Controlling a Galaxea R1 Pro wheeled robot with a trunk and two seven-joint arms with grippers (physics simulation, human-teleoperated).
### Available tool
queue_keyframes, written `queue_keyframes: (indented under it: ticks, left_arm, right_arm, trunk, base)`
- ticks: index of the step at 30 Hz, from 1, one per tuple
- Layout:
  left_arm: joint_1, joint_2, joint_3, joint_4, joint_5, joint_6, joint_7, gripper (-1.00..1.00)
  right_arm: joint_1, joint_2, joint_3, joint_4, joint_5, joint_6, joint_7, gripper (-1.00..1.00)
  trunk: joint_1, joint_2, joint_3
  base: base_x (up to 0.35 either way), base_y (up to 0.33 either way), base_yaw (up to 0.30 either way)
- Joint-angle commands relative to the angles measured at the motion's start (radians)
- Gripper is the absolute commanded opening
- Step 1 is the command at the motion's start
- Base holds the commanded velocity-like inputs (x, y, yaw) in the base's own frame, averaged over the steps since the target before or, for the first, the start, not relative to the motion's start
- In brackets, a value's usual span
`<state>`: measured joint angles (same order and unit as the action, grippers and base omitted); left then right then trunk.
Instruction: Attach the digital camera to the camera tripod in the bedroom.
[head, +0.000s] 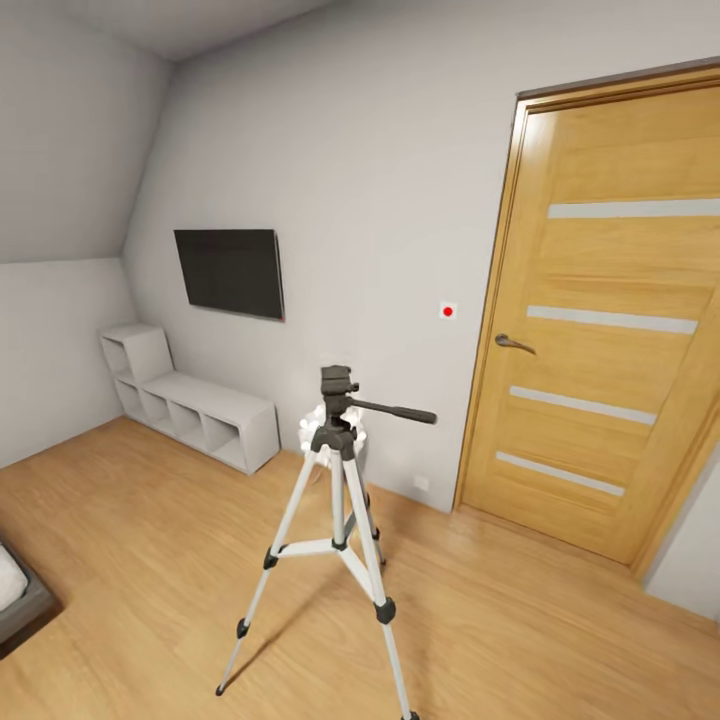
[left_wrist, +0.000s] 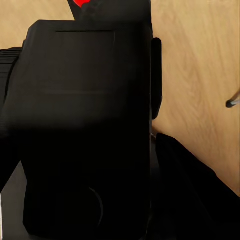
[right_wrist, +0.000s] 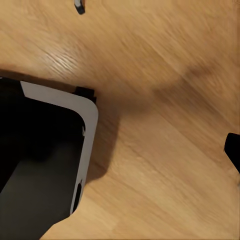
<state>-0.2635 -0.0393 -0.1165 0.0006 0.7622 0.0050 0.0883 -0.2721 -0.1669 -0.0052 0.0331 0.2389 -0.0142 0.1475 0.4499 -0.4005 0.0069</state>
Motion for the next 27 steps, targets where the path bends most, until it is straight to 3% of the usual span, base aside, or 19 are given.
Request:
queue_keyframes:
  ticks: [1, 15, 27]
  left_arm:
    - [0.0, 0.0, -0.008, 0.0, 0.005, 0.001, 0.004, -1.0]
    - [0.0, 0.001, -0.009, 0.001, 0.005, 0.001, 0.004, -1.0]
    - [0.0, 0.001, -0.008, 0.001, 0.005, 0.0, 0.004, -1.0]
  right_arm:
    - [-0.001, 0.0, -0.001, 0.002, 0.005, -0.002, 0.002, 1.0]
    - [-0.001, 0.0, -0.001, 0.002, 0.005, -0.003, 0.0, 1.0]
    - [-0.001, 0.0, -0.001, 0.001, 0.007, -0.004, -0.002, 1.0]
  trunk:
    - [0.001, -0.001, 0.0]
    - [0.001, -0.001, 0.0]
    - [0.001, -0.001, 0.0]
  base:
    - [0.212, -0.001, 0.0]
    - [0.255, 0.0, 0.0]
    - [0.048, 0.0, 0.0]
